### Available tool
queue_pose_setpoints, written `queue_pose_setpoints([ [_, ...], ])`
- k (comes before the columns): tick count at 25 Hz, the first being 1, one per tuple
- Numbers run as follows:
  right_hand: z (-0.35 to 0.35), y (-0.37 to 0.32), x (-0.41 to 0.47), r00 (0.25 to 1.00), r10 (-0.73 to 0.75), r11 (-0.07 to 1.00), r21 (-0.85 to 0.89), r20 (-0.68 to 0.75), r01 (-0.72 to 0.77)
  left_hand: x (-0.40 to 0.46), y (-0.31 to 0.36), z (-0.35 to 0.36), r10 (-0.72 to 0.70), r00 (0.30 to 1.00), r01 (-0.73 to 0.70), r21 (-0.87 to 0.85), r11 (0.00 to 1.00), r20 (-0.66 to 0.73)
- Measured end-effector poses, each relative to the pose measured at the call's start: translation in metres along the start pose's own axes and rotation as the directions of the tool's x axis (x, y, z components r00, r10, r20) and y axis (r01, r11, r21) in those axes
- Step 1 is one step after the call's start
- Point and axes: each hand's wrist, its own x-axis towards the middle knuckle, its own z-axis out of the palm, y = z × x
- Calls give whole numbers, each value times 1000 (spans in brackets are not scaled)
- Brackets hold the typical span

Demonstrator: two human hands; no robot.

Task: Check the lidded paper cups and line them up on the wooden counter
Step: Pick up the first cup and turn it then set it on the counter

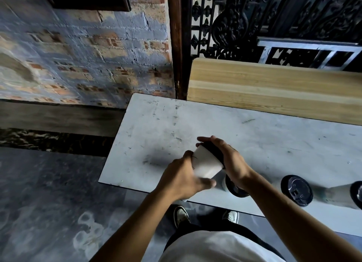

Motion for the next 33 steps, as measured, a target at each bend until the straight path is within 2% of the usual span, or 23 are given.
queue_pose_setpoints([
  [3,3,-6,2,998,-55,998,-43,1,55,-1,-2,-1,-11,1000,10,-158,987,-4],
  [8,10,-4,-2,994,-103,994,-33,-36,102,1,-5,1,-26,1000,23,-202,979,-12],
  [11,10,-8,1,990,-105,991,-99,-98,95,3,-3,8,-54,998,46,-339,940,-13],
  [13,10,-10,9,977,-84,996,25,-194,90,5,1,12,-92,996,68,-507,859,-23],
  [16,14,-3,15,966,68,943,331,-249,19,6,8,14,-206,978,132,-678,723,-29],
  [18,18,5,12,974,138,897,439,-180,-46,6,8,14,-249,969,166,-762,625,7],
  [20,22,13,4,988,154,879,461,-33,-122,6,5,13,-256,965,189,-847,498,65],
  [22,22,19,-5,992,117,893,432,38,-122,5,3,14,-260,960,216,-860,463,101],
  [26,19,27,-13,999,-10,893,451,49,-13,3,2,19,-257,964,209,-805,556,73],
  [30,8,29,-22,1000,-19,947,321,-16,23,-2,3,11,-180,982,120,-534,837,-62],
  [33,3,24,-29,999,-9,959,282,-34,18,-3,4,6,-114,988,54,-446,894,-108],
])
